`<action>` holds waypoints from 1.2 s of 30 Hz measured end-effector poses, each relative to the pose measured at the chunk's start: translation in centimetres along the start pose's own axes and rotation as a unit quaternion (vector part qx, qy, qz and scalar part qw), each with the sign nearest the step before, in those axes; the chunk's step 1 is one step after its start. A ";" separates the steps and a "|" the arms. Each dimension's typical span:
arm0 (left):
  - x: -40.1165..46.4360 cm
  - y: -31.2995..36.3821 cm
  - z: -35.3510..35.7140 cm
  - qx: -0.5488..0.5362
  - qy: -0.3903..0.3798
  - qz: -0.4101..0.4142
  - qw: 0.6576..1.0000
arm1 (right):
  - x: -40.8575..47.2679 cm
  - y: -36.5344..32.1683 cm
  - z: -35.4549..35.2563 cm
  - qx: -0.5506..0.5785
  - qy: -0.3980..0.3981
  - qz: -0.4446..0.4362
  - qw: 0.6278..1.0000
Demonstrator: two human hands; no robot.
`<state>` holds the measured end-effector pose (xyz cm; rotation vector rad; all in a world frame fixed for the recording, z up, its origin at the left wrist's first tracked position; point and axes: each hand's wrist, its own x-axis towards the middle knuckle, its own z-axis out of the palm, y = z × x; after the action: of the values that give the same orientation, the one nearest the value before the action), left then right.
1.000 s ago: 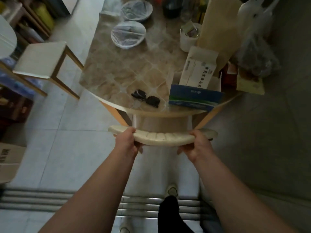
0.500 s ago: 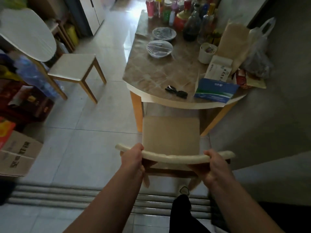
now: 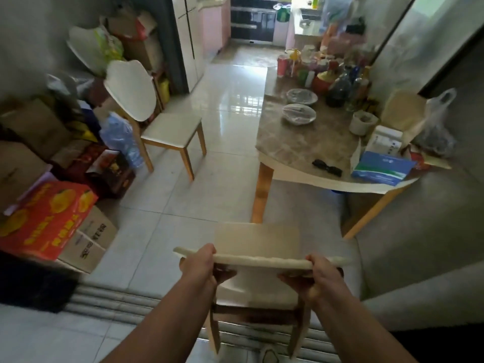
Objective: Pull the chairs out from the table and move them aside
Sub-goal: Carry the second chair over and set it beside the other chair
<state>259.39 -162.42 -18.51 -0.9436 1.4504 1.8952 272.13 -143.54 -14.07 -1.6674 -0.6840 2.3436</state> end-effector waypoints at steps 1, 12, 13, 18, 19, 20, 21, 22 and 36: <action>0.4 0.7 -0.7 -0.002 0.009 0.000 1.000 | 0.3 0.5 1.1 -0.007 0.000 0.003 1.000; 11.3 15.1 -3.9 -0.012 0.073 0.004 0.997 | 9.6 4.7 19.6 -0.071 -0.055 0.035 0.995; 13.0 16.8 -3.3 -0.010 0.081 0.005 0.997 | 10.7 4.4 21.8 -0.069 -0.058 0.040 0.995; 20.8 25.6 -0.9 0.007 0.096 -0.003 0.995 | 15.3 3.2 31.9 -0.042 -0.066 0.060 0.995; 22.1 27.4 -0.5 0.014 0.095 -0.008 0.995 | 16.1 3.2 33.8 -0.034 -0.065 0.063 0.995; 23.4 29.2 -0.1 0.020 0.094 -0.012 0.995 | 16.7 3.3 35.6 -0.025 -0.062 0.066 0.996; 24.7 31.0 0.3 0.024 0.087 -0.015 0.996 | 17.3 3.3 37.4 -0.017 -0.061 0.067 0.996; 26.0 32.8 0.7 0.030 0.079 -0.015 0.996 | 17.9 3.4 39.1 -0.009 -0.062 0.069 0.996; 48.4 58.0 3.1 0.251 -0.064 -0.042 0.965 | 24.5 12.0 64.2 0.204 0.056 0.019 0.977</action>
<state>184.76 -173.05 -24.14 -0.6161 1.6694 1.3944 205.19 -160.85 -23.51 -1.6141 -0.1341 2.2007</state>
